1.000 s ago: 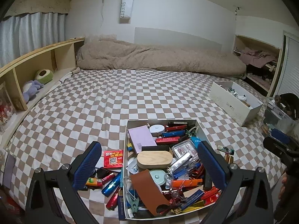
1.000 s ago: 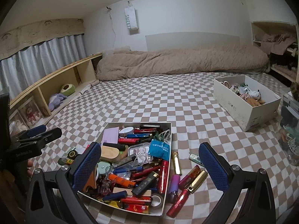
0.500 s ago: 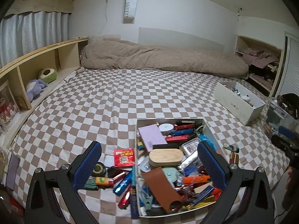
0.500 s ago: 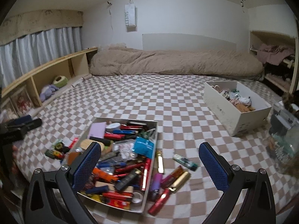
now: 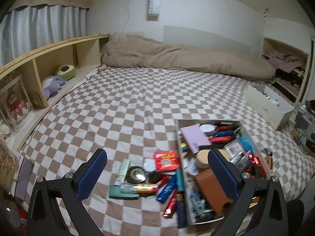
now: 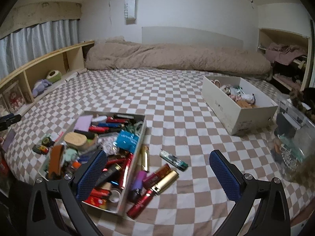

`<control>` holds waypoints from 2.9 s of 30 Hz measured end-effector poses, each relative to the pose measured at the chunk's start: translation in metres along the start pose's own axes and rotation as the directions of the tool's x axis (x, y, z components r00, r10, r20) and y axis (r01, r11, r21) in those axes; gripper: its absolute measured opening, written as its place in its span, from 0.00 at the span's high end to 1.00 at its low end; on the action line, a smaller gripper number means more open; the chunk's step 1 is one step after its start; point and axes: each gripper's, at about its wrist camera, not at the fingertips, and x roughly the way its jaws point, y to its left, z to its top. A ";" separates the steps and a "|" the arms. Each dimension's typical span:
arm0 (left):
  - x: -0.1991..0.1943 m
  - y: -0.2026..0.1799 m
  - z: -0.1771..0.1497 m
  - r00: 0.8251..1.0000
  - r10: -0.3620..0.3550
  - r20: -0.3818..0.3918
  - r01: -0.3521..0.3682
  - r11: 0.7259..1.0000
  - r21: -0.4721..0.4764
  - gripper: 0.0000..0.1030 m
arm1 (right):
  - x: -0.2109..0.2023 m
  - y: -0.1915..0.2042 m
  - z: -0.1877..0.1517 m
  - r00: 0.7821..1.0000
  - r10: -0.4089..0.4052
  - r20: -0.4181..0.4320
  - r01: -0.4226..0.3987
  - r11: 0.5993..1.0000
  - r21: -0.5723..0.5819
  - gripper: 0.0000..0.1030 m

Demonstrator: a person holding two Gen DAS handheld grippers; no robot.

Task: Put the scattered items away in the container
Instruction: 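Lift both open tools from the tray toward the items on the bed, then lower both tools toward the dark green case and green 'NEW' lighter, then grasp the dark green case with the left tool while the right tool grasps the green 'NEW' lighter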

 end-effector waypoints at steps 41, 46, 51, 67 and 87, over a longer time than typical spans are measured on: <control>0.108 0.075 -0.115 0.934 0.134 -0.331 -0.116 0.990 0.075 0.00 | 0.117 -0.070 -0.096 0.840 -0.088 -0.536 0.122 0.992 0.027 0.00; 0.116 0.065 -0.111 0.935 0.073 -0.348 -0.042 0.995 0.095 0.00 | 0.117 -0.072 -0.099 0.830 -0.089 -0.551 0.123 0.992 0.024 0.00; 0.127 0.063 -0.105 0.932 0.044 -0.359 -0.015 0.996 0.084 0.00 | 0.117 -0.072 -0.101 0.821 -0.099 -0.562 0.129 0.992 0.014 0.00; 0.124 0.081 -0.106 0.956 0.035 -0.290 -0.036 0.999 0.005 0.00 | 0.106 -0.078 -0.108 0.819 -0.095 -0.565 0.131 0.991 0.023 0.00; 0.113 0.085 -0.108 0.978 -0.052 -0.202 0.045 0.998 -0.035 0.32 | 0.099 -0.082 -0.109 0.819 -0.106 -0.564 0.140 0.990 0.017 0.00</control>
